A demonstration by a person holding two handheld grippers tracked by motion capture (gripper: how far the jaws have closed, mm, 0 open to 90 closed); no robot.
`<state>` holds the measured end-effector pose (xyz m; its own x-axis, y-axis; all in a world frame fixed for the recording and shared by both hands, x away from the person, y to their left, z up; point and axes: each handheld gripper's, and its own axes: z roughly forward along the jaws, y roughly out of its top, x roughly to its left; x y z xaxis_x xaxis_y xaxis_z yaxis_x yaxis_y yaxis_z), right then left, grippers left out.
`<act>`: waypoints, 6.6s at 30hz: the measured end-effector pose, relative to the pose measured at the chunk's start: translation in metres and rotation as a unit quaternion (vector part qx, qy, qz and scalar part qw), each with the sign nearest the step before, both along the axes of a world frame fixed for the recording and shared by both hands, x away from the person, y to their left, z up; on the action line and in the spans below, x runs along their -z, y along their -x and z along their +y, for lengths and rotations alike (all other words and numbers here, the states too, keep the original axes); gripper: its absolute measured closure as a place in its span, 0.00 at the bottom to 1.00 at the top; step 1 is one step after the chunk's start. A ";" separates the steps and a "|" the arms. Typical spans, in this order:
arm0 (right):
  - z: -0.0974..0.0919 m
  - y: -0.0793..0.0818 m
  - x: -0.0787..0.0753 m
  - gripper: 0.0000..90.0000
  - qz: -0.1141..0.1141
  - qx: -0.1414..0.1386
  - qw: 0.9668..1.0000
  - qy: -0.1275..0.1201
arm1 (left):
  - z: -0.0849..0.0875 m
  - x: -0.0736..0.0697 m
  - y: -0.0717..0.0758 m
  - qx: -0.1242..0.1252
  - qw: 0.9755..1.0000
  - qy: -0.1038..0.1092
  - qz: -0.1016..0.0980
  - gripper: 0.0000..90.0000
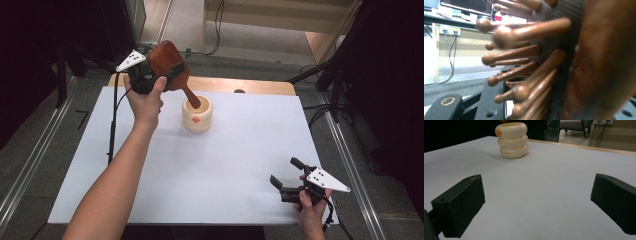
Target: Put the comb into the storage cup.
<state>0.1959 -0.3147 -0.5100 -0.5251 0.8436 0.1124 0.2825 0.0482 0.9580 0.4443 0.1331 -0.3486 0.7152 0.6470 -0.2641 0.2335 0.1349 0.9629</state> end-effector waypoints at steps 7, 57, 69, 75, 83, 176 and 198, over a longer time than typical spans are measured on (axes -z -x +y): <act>-0.001 0.000 0.000 0.00 -0.001 0.002 1.000 -0.003 | -0.006 0.009 -0.007 -0.010 1.000 -0.007 0.000 0.58; -0.002 -0.003 0.003 0.00 0.003 0.003 1.000 -0.008 | -0.042 0.080 -0.011 -0.045 0.995 -0.041 0.077 0.57; -0.002 -0.004 0.003 0.00 0.005 0.003 1.000 -0.008 | -0.036 0.088 -0.018 -0.041 0.994 -0.026 0.103 0.55; -0.002 -0.004 0.003 0.00 0.006 0.003 1.000 -0.009 | -0.032 0.088 -0.020 -0.044 0.992 -0.030 0.111 0.52; -0.002 -0.004 0.003 0.00 0.006 0.003 1.000 -0.008 | -0.030 0.087 -0.021 -0.065 0.989 -0.057 0.118 0.41; 0.001 -0.005 0.002 0.00 0.007 0.005 1.000 0.003 | 0.052 0.075 0.114 -0.057 0.993 -0.103 0.003 0.00; 0.002 -0.005 0.002 0.00 0.007 0.008 1.000 0.007 | 0.084 0.088 0.156 -0.062 0.992 -0.108 -0.001 0.00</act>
<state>0.2005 -0.3128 -0.5121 -0.5093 0.8539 0.1074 0.2977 0.0577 0.9529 0.2882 0.2169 -0.4370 0.6277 0.7710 -0.1076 0.2252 -0.0476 0.9731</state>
